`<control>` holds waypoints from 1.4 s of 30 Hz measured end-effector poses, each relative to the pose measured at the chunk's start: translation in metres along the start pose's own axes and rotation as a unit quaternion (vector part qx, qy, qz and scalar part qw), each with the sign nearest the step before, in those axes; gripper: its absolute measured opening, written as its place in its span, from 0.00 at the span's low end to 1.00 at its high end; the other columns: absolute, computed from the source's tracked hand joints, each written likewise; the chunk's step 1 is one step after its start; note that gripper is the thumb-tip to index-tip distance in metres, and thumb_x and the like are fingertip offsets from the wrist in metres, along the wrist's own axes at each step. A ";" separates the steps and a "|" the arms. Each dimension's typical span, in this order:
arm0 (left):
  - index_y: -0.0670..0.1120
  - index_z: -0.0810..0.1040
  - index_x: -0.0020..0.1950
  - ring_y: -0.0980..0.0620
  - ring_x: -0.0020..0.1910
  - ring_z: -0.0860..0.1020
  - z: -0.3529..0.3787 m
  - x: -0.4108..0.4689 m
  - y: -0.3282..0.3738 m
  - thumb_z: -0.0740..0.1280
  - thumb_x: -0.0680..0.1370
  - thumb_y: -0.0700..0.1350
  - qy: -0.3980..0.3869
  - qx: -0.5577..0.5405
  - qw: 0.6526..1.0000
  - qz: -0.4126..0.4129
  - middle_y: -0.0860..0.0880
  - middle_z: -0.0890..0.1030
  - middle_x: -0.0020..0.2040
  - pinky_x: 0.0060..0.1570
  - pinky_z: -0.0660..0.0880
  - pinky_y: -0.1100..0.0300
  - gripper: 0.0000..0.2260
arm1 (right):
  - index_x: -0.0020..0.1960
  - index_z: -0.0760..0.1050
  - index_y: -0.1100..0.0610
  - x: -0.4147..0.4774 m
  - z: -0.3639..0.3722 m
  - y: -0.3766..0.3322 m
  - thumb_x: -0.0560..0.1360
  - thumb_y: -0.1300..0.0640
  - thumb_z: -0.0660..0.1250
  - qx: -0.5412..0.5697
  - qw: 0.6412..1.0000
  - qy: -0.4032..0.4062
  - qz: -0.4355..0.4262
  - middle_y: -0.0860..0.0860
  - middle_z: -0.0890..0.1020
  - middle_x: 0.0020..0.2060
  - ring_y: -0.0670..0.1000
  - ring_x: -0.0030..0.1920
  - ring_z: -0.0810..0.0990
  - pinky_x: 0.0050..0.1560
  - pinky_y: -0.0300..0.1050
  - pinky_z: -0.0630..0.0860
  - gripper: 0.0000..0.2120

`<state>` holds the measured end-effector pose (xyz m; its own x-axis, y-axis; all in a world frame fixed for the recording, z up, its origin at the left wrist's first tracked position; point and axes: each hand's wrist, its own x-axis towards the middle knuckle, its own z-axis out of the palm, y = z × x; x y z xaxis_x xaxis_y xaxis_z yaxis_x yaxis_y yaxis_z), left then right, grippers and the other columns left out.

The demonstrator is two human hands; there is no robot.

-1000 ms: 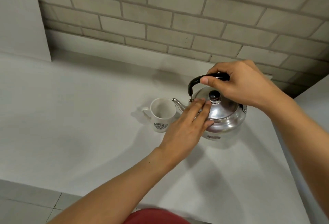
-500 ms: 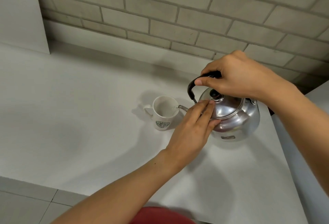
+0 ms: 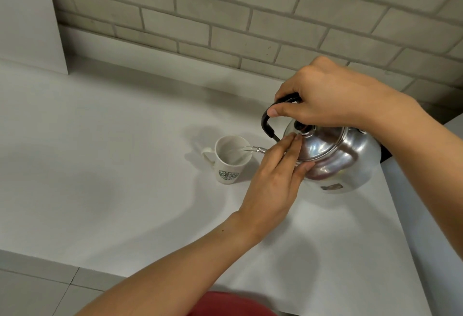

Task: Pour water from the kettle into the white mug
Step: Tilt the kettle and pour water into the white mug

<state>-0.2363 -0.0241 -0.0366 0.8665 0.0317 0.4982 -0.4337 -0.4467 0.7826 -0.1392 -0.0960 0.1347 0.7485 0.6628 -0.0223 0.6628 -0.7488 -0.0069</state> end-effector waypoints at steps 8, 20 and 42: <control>0.37 0.71 0.76 0.46 0.74 0.71 0.001 -0.002 0.002 0.65 0.84 0.44 -0.010 -0.024 0.999 -0.027 0.40 0.72 0.74 0.74 0.66 0.57 0.21 | 0.51 0.88 0.50 0.003 -0.003 -0.005 0.78 0.37 0.68 -0.033 0.999 -0.010 -0.008 0.51 0.85 0.34 0.55 0.39 0.82 0.40 0.53 0.81 0.18; 0.39 0.71 0.76 0.49 0.74 0.70 0.006 -0.002 0.003 0.65 0.84 0.43 0.005 -0.042 0.999 -0.029 0.42 0.73 0.73 0.74 0.64 0.62 0.21 | 0.51 0.87 0.51 0.004 -0.005 -0.010 0.79 0.38 0.68 -0.061 0.998 -0.031 0.009 0.51 0.82 0.35 0.59 0.45 0.82 0.38 0.51 0.80 0.18; 0.39 0.72 0.75 0.53 0.70 0.72 0.013 0.004 0.009 0.64 0.84 0.44 0.042 -0.054 0.997 -0.028 0.43 0.75 0.70 0.71 0.65 0.68 0.20 | 0.46 0.85 0.55 0.011 -0.018 -0.015 0.78 0.40 0.70 -0.094 0.994 -0.058 -0.008 0.46 0.72 0.32 0.61 0.40 0.82 0.40 0.55 0.82 0.18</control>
<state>-0.2332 -0.0395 -0.0322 0.8682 0.1298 0.4789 -0.4135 -0.3442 0.8429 -0.1406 -0.0775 0.1529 0.7372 0.6612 -0.1391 0.6754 -0.7156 0.1779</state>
